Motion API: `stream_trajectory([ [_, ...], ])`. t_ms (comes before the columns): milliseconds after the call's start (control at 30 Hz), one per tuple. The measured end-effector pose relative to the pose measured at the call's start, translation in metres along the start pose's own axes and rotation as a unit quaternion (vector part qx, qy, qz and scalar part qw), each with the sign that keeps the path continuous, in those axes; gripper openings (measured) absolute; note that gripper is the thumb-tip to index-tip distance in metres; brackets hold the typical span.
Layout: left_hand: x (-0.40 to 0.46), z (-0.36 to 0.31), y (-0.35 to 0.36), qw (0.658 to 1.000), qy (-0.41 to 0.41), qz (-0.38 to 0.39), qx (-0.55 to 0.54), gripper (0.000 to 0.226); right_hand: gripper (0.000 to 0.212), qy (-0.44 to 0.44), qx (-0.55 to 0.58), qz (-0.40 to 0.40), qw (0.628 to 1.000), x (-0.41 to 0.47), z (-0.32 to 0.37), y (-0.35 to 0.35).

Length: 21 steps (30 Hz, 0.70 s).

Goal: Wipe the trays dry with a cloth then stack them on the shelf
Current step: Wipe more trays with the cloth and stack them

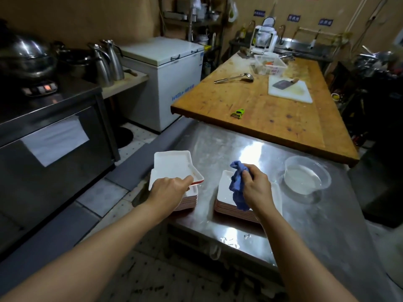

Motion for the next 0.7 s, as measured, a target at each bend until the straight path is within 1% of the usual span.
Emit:
stream_trajectory([
  [67, -0.005, -0.004, 0.003, 1.000, 0.011, 0.010, 0.013, 0.018, 0.023, 0.004, 0.002, -0.002, 1.000, 0.000, -0.003, 0.001],
  [167, -0.005, -0.011, 0.004, 0.998, 0.038, -0.003, 0.044, 0.032, 0.022, 0.008, 0.003, -0.005, 1.000, -0.001, -0.008, 0.001],
  [233, -0.003, -0.014, 0.017, 0.998, 0.028, 0.033, 0.054, 0.031, 0.021, 0.013, 0.001, -0.006, 1.000, -0.001, -0.011, 0.001],
  [267, -0.002, -0.015, 0.020, 0.997, 0.025, 0.039, 0.056, 0.030, 0.021, 0.015, 0.001, -0.006, 1.000, -0.001, -0.013, 0.002],
  [333, -0.002, -0.011, 0.028, 0.997, 0.014, 0.028, 0.068, 0.029, 0.021, 0.020, 0.003, -0.007, 1.000, -0.002, -0.016, 0.003],
  [367, -0.002, -0.009, 0.039, 0.996, 0.009, 0.056, 0.062, 0.029, 0.021, 0.021, 0.004, -0.010, 1.000, -0.002, -0.018, 0.003],
  [433, -0.002, -0.003, 0.063, 0.992, 0.004, 0.116, 0.050, 0.036, 0.022, 0.025, 0.003, -0.019, 1.000, -0.004, -0.022, 0.001],
  [467, -0.002, -0.001, 0.070, 0.990, 0.004, 0.129, 0.051, 0.041, 0.021, 0.029, 0.003, -0.024, 0.999, -0.004, -0.025, 0.000],
  [567, 0.002, 0.008, 0.080, 0.992, 0.003, 0.124, 0.031, 0.051, 0.021, 0.043, 0.001, -0.042, 0.998, -0.005, -0.033, -0.004],
  [700, 0.012, 0.015, 0.087, 0.993, 0.014, 0.112, 0.030, 0.052, 0.021, 0.062, 0.004, -0.072, 0.995, -0.008, -0.044, -0.009],
])
Point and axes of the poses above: each hand's wrist, its own x-axis towards the middle knuckle, its own y-axis out of the palm, z = x × y, the point moved 5 cm from there along x, towards the middle knuckle, and after that the axes turned 2 degrees about -y, right-handed, at the moved point
